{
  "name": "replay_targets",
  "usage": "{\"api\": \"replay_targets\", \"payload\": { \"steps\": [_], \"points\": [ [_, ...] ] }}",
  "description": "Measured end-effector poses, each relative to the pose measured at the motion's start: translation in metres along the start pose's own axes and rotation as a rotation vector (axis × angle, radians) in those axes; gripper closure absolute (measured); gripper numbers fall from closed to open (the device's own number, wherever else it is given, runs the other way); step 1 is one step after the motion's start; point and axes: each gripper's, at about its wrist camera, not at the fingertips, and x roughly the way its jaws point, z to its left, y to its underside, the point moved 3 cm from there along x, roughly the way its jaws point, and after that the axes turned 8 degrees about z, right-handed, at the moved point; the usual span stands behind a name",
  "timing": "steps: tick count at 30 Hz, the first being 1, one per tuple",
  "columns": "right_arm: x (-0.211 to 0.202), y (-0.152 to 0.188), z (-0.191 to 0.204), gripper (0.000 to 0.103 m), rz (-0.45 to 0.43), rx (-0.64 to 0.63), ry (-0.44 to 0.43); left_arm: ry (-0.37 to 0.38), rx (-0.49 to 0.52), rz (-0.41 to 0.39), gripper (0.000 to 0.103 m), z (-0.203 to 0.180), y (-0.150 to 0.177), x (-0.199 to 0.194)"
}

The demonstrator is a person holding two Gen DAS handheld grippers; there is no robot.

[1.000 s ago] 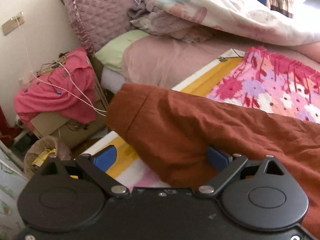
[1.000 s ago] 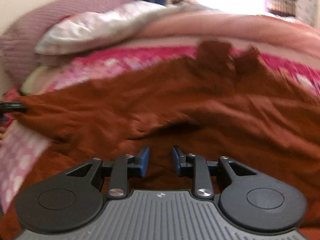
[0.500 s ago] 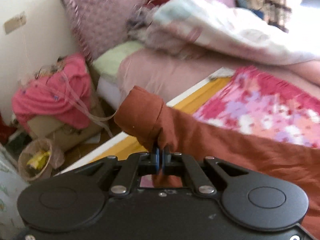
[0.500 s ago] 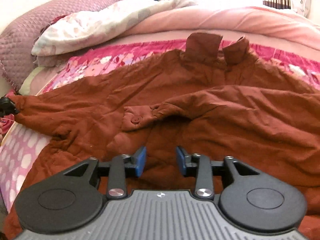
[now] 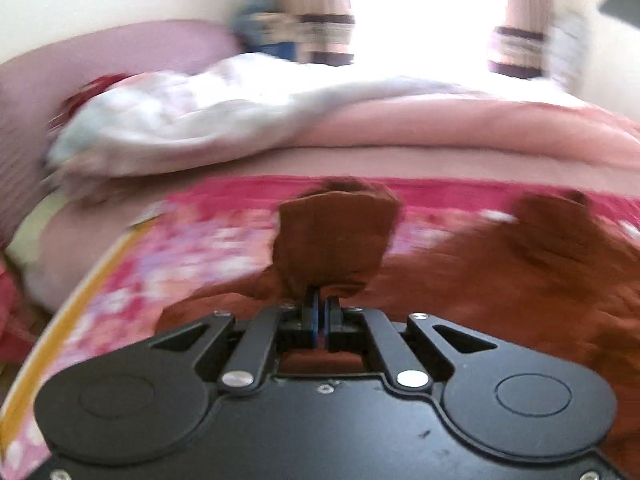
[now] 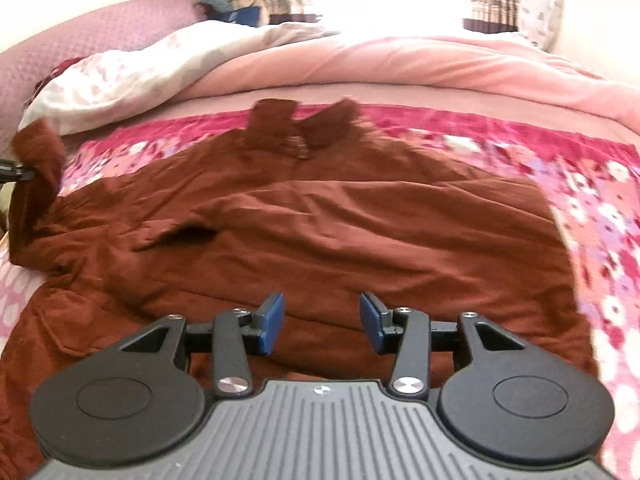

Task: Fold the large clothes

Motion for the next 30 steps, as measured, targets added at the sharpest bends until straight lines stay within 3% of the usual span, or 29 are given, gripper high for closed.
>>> {"api": "replay_targets", "payload": {
  "steps": [4,9,13,15,18,19,20,22,25,27,30],
  "points": [
    [-0.006,0.008,-0.033,0.051,-0.010,0.037,0.025,0.109,0.114,0.015,0.102,-0.085,0.014,-0.008],
    [0.003,0.017,-0.068,0.051,0.000,0.098,0.004,0.142,0.183,0.071,0.102,-0.150,0.044,0.000],
    [0.014,0.025,-0.080,0.051,0.019,0.120,-0.027,0.100,0.255,0.134,0.101,-0.171,0.069,0.031],
    [0.017,0.028,-0.081,0.051,0.021,0.125,-0.040,0.051,0.321,0.064,0.099,-0.178,0.078,0.019],
    [0.019,0.030,-0.077,0.051,0.032,0.101,-0.034,0.078,0.337,0.079,0.082,-0.175,0.076,-0.003],
    [0.019,0.030,-0.076,0.051,0.037,0.094,-0.027,0.129,0.310,0.097,0.056,-0.169,0.070,-0.011],
    [0.020,0.029,-0.075,0.051,0.040,0.091,-0.021,0.191,0.285,0.109,0.039,-0.157,0.063,-0.016],
    [0.021,0.028,-0.073,0.051,0.048,0.088,-0.008,0.346,0.235,0.127,0.040,-0.142,0.058,-0.039],
    [0.020,0.027,-0.069,0.051,0.046,0.084,0.011,0.441,0.222,0.098,0.040,-0.118,0.055,-0.071],
    [0.014,0.022,-0.061,0.051,0.030,0.083,-0.002,0.402,0.225,0.033,0.040,-0.097,0.058,-0.089],
    [0.002,0.008,-0.034,0.051,-0.007,0.029,-0.078,0.235,0.192,0.003,0.039,-0.055,0.059,-0.077]
  ]
}}
